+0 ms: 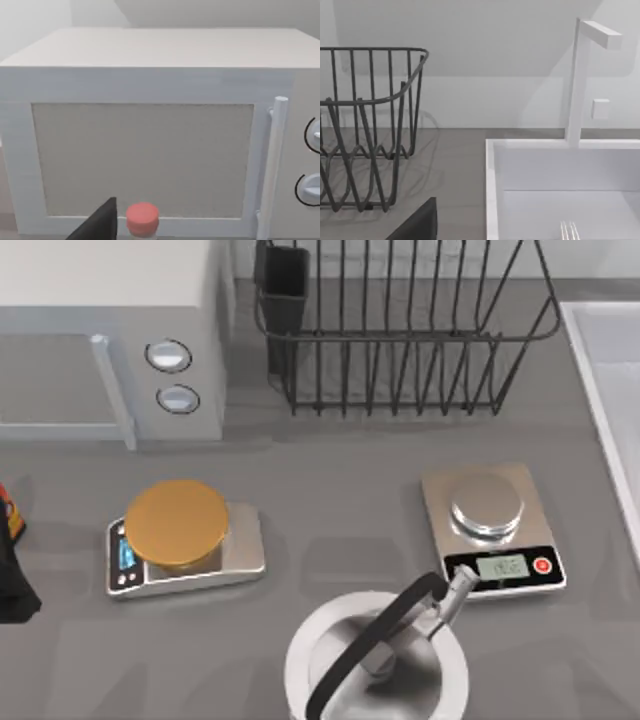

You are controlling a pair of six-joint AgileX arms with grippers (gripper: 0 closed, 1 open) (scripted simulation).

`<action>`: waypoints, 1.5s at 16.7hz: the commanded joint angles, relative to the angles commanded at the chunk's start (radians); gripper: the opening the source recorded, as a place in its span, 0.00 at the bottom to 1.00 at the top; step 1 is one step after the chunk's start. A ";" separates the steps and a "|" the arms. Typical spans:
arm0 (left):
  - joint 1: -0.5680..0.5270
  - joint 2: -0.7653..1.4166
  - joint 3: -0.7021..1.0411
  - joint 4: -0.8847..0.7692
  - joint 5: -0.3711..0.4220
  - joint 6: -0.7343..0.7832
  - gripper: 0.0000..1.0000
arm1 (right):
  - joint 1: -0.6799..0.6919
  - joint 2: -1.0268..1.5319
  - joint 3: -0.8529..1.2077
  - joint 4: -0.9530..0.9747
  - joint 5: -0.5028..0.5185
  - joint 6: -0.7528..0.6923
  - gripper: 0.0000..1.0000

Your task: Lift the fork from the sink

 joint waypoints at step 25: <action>0.000 0.000 0.000 0.000 0.000 0.000 1.00 | -0.037 0.429 0.396 -0.213 0.009 -0.051 1.00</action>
